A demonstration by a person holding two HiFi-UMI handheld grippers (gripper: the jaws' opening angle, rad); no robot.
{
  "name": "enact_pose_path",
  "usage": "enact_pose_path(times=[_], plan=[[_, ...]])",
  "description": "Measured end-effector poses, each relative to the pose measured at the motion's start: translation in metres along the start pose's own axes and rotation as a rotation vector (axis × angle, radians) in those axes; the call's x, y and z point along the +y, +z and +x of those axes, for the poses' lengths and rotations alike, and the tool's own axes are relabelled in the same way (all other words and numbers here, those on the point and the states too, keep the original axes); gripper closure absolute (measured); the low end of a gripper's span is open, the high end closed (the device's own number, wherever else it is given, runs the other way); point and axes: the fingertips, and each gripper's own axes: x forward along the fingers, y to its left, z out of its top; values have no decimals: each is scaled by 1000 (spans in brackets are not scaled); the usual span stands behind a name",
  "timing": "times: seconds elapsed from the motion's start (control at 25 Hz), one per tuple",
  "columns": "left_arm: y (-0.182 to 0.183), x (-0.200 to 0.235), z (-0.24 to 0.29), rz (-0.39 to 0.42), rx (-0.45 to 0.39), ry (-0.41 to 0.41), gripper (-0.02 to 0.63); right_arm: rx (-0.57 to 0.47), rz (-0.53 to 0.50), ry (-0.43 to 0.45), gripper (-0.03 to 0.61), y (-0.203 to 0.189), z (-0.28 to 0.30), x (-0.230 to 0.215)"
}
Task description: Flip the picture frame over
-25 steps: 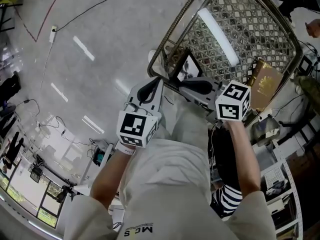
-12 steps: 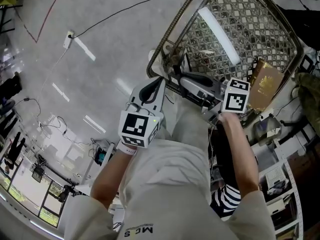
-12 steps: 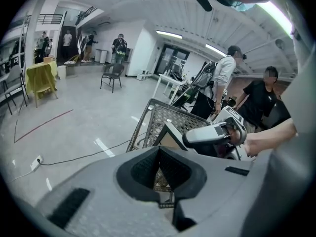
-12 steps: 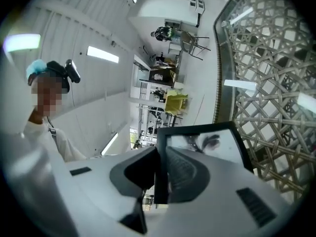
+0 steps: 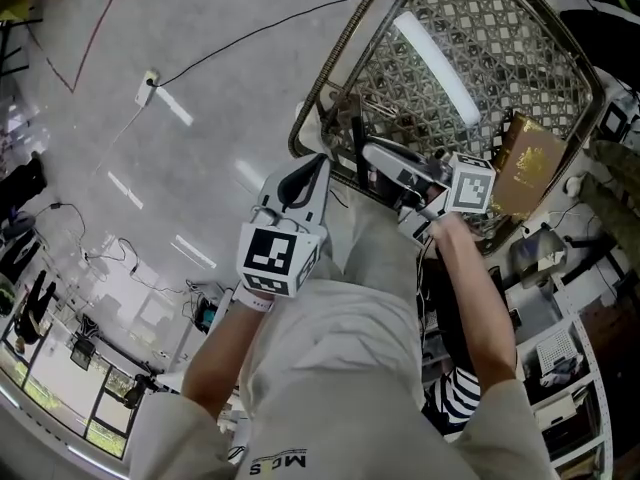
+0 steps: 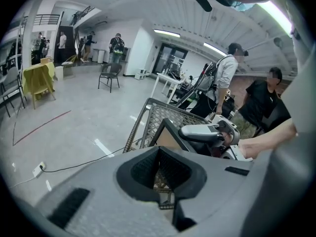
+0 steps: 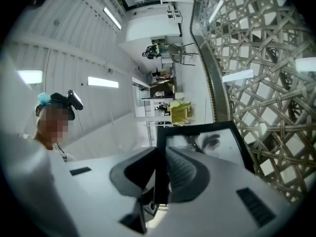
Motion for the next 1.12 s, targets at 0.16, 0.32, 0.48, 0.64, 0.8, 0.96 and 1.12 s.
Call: enact_pose_path(times=[0.16,0.32,0.48,0.64,0.8,0.96,1.12], plan=[[0,-3,6,3,6,-10,589,-34,28,22,503,6,-5,-5],[-1,-4,7,9,11,-17,589,-79,82,69,503,8,-8,-4],[-1,-8,8,12,13,-21,589,-103,96,83,503,9,-15,-6],[-2,-10,9,21,16,-27,589,-116,88,79,503,11,-19,-5],[-2,-15,9,25,18,-30,589,-119,71,63,503,13,-31,-3],[-4,-22,11,31,20,-36,589,-147,40,23,502,19,-49,-6],[-5,-24,11,34,22,-42,589,-170,19,12,502,25,-60,-7]])
